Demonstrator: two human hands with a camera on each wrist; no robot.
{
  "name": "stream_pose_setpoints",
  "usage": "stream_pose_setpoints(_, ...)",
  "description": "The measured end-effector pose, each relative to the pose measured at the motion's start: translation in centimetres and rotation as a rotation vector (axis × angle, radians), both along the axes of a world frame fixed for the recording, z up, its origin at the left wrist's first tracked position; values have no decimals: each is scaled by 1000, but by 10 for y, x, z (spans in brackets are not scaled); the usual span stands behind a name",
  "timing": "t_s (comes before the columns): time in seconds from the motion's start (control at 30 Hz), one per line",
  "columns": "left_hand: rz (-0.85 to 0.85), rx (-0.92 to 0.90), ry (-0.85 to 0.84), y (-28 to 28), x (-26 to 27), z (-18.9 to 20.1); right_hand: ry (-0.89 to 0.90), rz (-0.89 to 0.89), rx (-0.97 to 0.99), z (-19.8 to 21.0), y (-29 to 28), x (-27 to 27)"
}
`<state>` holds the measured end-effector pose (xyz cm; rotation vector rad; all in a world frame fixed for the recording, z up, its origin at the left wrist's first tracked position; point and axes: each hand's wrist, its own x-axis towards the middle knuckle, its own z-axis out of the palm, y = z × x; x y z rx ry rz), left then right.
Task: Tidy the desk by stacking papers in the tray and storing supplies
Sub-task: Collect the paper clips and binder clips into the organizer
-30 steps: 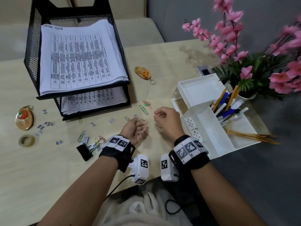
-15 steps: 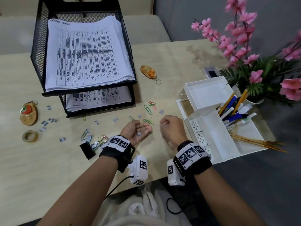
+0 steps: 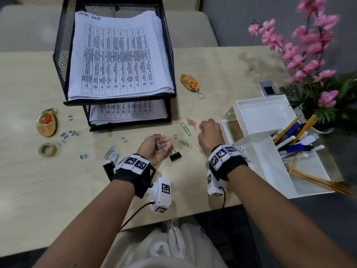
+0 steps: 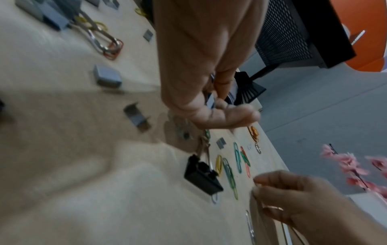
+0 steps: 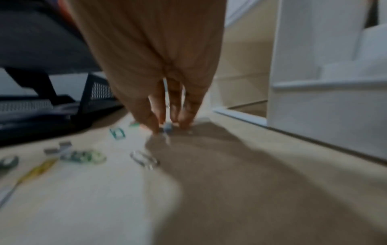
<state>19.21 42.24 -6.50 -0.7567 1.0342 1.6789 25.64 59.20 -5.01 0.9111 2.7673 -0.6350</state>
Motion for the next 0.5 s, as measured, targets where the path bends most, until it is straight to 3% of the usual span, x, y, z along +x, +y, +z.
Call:
stream_pose_setpoints(0.1,40,19,4,-9,-3,0,19,-27,5,-5,-3,3)
stream_pose_setpoints(0.2,48,17,47,-9,-3,1,164,-156,-176,6,-15,2)
stream_pose_setpoints(0.37,54,31,22,-3,1,2,307,21,-571,41,-65,-2)
stream_pose_setpoints(0.43,53,28,-2,-6,0,1,351,-45,-593,36,-66,-11)
stream_pose_setpoints(0.5,45,23,-11,-15,-4,-1,303,-57,-495,24,-59,-23)
